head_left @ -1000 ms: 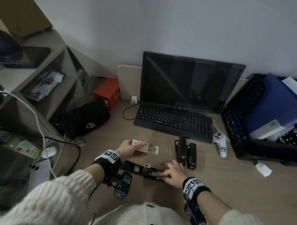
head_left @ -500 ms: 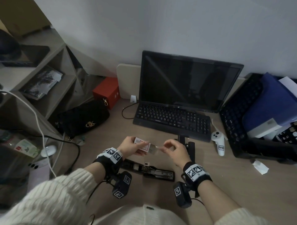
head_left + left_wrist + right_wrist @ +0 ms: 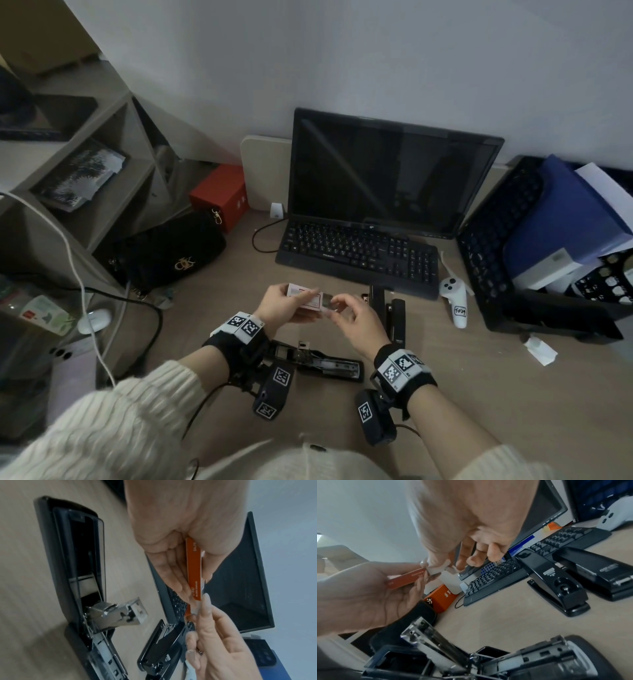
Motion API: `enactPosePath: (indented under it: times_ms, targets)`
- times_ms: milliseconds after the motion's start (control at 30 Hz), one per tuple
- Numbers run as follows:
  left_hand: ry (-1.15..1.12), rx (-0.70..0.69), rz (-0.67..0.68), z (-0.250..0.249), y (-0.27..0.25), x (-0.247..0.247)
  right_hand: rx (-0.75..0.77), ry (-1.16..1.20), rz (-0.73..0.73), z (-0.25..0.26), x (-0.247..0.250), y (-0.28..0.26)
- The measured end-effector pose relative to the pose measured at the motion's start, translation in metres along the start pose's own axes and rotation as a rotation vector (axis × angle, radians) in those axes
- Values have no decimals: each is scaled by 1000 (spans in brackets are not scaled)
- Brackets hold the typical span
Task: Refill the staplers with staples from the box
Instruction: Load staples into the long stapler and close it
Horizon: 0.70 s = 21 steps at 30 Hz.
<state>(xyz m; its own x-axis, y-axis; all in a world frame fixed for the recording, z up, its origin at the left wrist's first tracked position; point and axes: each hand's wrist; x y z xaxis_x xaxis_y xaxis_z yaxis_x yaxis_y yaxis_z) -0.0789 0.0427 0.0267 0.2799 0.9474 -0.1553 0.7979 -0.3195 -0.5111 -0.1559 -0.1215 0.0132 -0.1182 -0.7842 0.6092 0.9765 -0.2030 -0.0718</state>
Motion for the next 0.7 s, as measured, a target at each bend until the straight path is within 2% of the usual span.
enactPosePath:
  times_ms: [167,367,500,600,700]
  targets:
    - [-6,13,5,4,-3,-6,3,80,12,-1,-3,-4]
    - [32,6,32,10,-6,-10,-12,66,50,-6,3,-8]
    - [48,-7,41,11,-10,-15,-40,90,21,-9,8,-10]
    - [48,-17,30,11,-12,-17,-66,51,25,-13,8,-9]
    - [49,-26,16,11,-13,-19,-125,-27,94,-13,8,-8]
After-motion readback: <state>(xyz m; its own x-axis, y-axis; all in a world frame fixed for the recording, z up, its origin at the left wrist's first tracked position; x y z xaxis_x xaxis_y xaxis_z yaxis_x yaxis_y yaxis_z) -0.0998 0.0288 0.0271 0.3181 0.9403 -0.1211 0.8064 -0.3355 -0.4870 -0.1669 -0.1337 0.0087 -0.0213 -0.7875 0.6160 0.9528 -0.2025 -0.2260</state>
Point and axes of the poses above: each hand's wrist, its own y-axis towards the middle knuckle, its own x-axis out of the back of the hand, z = x × y, and after that the axes turned 3 degrees about -z, right-handed
